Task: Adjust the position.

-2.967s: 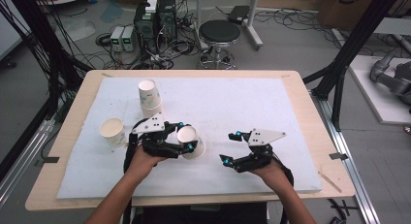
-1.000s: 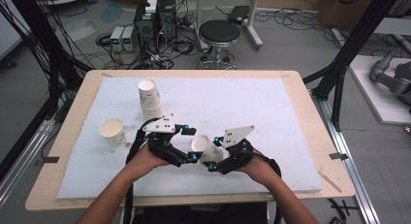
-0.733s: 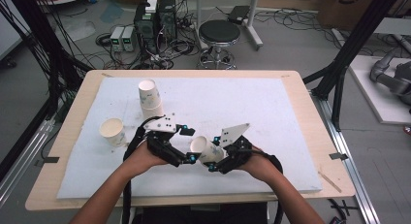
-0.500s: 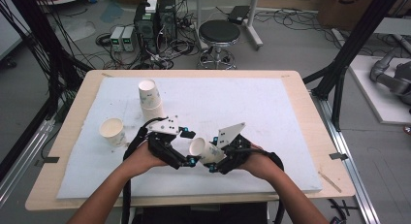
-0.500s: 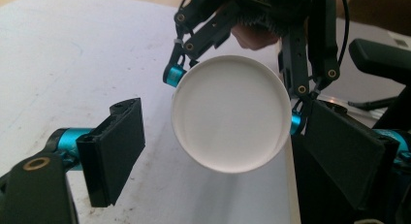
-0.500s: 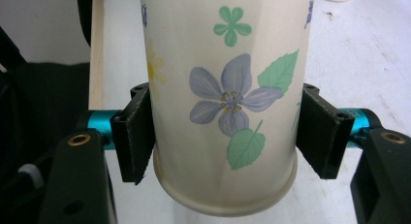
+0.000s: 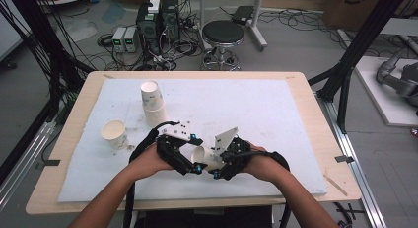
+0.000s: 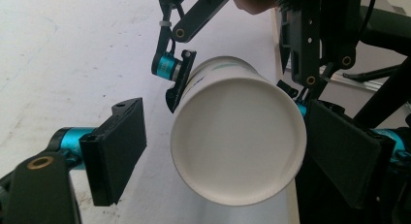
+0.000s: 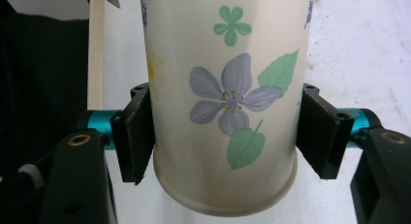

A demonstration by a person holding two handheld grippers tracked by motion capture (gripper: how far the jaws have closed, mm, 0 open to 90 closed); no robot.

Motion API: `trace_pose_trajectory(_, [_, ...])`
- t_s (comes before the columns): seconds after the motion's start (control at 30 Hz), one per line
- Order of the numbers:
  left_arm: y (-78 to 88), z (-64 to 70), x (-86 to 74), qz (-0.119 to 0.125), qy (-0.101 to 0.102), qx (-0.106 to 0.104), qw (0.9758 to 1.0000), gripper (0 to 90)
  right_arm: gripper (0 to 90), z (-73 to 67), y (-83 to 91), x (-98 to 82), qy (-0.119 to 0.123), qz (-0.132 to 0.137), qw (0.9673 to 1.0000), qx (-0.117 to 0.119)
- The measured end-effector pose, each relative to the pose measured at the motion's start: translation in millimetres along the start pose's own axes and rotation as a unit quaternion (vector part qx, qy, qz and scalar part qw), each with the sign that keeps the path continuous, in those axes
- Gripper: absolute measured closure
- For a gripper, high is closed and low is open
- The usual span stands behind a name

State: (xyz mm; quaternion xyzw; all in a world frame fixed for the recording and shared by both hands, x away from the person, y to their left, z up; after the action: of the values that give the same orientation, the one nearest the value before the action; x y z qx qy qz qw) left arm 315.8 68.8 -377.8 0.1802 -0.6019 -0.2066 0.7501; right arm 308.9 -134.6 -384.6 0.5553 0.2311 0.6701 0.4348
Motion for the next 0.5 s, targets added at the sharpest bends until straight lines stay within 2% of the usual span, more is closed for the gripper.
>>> trace_pose_trajectory(0.23, [-4.7, -1.3, -1.9, -0.016, -0.001, -0.019, 0.9997, 25.4, 31.0, -2.1, -2.2, 0.1, 0.005, -0.014, 0.9999, 0.007])
trace_pose_trajectory(0.33, [-7.2, -2.4, -3.4, -0.021, 0.001, -0.036, 0.9991, 32.9, 31.0, -3.2, -3.4, 0.2, 0.011, -0.017, 0.9997, 0.017])
trace_pose_trajectory(0.5, [-8.7, -2.4, -4.2, -0.021, 0.000, -0.037, 0.9991, 35.1, 30.1, -2.9, -4.4, -1.3, 0.008, -0.024, 0.9994, 0.025])
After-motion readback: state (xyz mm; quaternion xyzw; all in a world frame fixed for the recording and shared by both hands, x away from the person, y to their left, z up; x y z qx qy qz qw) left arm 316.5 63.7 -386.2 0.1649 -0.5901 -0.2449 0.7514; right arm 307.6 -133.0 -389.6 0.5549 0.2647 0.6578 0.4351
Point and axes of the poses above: each handheld gripper's, and its own axes: y roughly backward along the jaws, x roughly out of its top, z roughly to its right, the point moved 1 cm from there along -y, roughly forward along the jaws, and after that the axes turned 10 degrees about -x, right-handed, at the moved point
